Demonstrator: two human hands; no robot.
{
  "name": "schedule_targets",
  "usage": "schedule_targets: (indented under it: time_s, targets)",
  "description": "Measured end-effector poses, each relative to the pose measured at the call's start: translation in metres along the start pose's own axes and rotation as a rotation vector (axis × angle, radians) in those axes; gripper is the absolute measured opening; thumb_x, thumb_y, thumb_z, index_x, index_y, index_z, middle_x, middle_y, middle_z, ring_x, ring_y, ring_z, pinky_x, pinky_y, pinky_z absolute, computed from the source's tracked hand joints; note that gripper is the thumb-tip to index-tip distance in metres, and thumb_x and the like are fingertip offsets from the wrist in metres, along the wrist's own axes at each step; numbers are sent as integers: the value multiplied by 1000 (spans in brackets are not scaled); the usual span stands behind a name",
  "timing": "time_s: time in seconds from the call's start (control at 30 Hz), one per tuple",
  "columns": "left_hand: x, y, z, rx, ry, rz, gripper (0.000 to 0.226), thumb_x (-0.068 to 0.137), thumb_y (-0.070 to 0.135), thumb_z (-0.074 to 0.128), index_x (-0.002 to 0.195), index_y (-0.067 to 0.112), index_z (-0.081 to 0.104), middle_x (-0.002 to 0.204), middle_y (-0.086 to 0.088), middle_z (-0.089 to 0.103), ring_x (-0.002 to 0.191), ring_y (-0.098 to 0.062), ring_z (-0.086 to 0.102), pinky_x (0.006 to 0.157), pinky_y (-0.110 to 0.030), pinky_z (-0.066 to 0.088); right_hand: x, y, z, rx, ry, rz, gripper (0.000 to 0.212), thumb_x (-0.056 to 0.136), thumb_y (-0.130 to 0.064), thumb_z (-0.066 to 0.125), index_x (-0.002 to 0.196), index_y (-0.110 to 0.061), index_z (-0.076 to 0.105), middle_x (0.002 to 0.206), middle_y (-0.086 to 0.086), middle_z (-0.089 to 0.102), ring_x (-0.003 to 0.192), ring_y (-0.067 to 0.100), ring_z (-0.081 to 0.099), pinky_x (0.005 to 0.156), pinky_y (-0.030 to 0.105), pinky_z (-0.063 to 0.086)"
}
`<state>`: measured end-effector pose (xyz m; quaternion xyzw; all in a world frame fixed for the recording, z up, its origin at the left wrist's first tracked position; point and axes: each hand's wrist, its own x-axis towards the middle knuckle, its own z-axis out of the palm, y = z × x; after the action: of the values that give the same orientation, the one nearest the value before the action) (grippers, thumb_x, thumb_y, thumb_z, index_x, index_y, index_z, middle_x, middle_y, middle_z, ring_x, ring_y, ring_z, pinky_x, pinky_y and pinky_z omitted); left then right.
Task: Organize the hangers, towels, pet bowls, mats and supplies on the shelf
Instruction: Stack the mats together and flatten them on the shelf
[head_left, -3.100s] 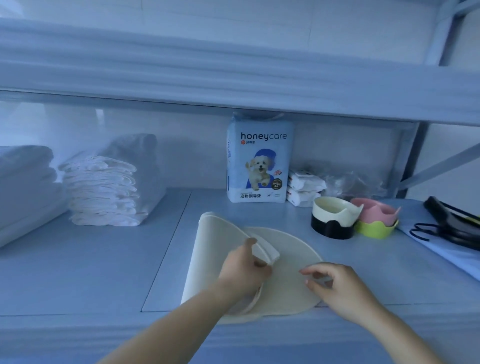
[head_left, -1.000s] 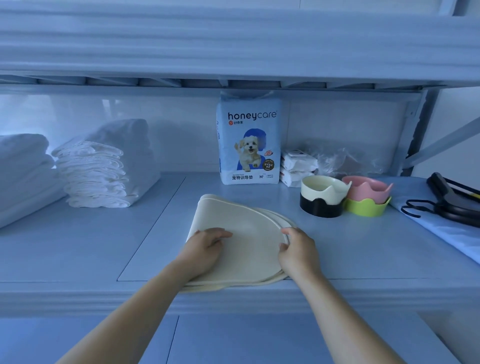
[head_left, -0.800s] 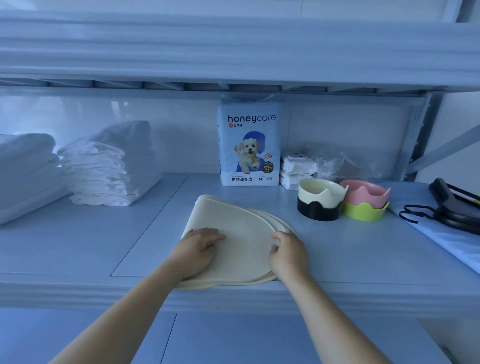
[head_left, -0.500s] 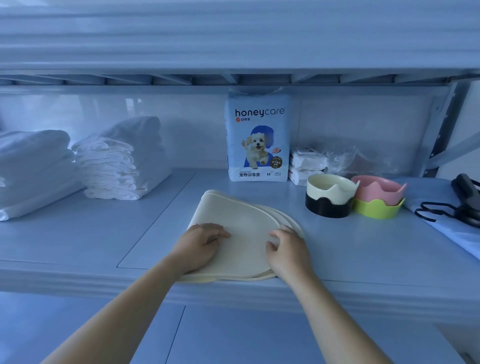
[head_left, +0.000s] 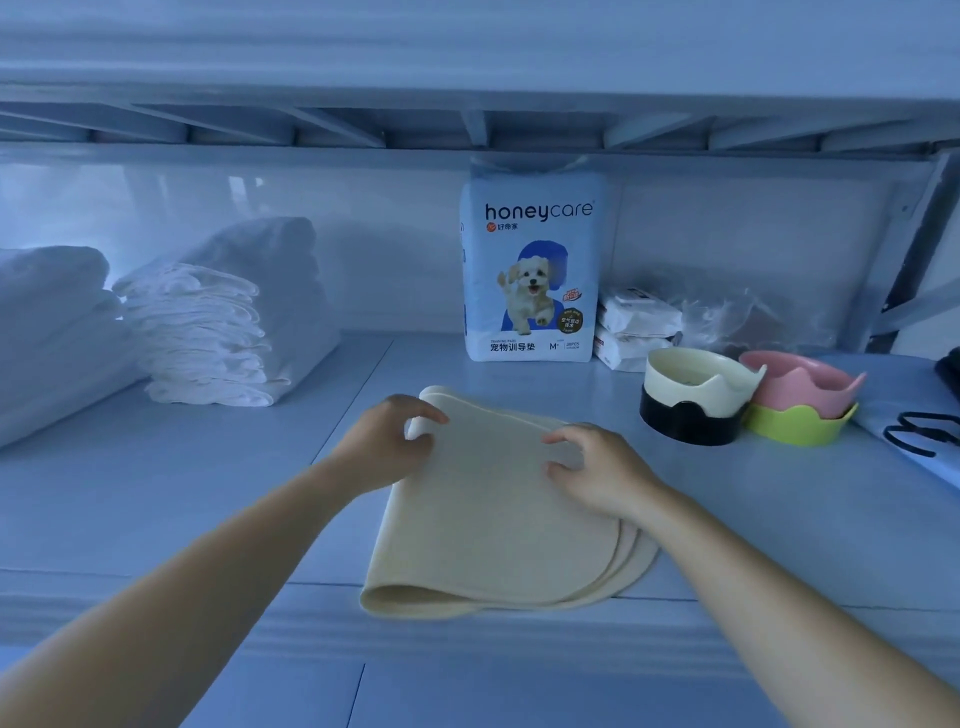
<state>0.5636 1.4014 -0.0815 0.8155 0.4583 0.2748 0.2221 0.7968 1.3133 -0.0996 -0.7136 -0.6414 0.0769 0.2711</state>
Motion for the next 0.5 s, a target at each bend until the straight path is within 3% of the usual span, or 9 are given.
schedule_targets:
  time_s: [0.13, 0.27, 0.5]
  targets:
    - [22, -17, -3, 16, -2, -124, 39, 84, 32, 59, 123, 31, 52, 127, 6, 50, 99, -12, 51, 75, -22, 39, 30, -13, 11, 7, -56, -27, 36, 86, -31, 63, 121, -25, 58, 135, -6, 51, 125, 11, 45, 94, 19, 35]
    - [37, -17, 0, -63, -93, -181, 57, 82, 37, 64, 132, 24, 41, 109, 6, 50, 91, -13, 51, 55, -15, 36, 57, -21, 18, -10, -74, -22, 39, 87, -31, 62, 125, -24, 55, 137, -5, 49, 127, 10, 44, 99, 20, 33]
    - [58, -26, 7, -278, -112, -99, 77, 74, 9, 69, 140, 28, 33, 112, 5, 53, 92, -18, 63, 71, -31, 55, 75, -9, 22, -9, -15, 50, 38, 87, -30, 62, 123, -22, 56, 134, -6, 51, 124, 12, 46, 95, 20, 35]
